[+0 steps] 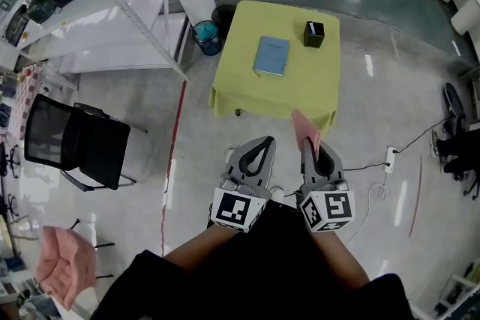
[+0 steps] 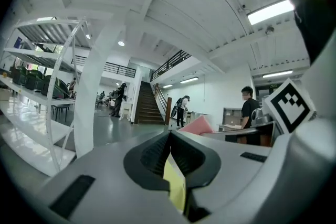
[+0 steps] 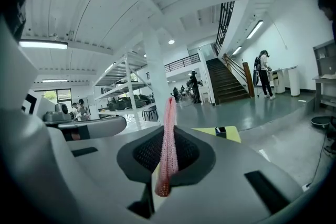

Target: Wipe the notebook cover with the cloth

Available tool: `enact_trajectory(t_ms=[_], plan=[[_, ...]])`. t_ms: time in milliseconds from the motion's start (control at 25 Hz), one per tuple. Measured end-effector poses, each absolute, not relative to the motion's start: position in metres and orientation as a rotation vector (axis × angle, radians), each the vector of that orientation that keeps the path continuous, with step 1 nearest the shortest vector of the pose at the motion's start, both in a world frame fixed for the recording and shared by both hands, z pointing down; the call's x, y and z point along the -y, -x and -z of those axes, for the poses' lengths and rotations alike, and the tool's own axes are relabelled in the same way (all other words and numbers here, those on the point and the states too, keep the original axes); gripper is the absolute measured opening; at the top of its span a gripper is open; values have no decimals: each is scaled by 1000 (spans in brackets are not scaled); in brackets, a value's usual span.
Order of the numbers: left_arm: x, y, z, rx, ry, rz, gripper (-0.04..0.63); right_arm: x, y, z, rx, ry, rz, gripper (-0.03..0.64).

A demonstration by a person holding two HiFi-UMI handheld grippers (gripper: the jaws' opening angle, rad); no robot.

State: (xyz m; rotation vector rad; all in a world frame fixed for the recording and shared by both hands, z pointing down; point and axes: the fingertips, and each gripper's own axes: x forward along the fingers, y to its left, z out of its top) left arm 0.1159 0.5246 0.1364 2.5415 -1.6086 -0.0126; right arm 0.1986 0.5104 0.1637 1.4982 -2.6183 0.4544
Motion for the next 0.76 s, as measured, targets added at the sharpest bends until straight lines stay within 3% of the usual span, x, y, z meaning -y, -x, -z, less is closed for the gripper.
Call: enact_trajectory(t_ms=[480, 760], plan=[[-558, -163, -133, 1621, -2548, 23, 7, -543, -234, -165, 2616, -1462, -403, 37], [-556, -152, -127, 1643, -2539, 14, 8, -537, -227, -156, 2617, -1417, -303, 37]])
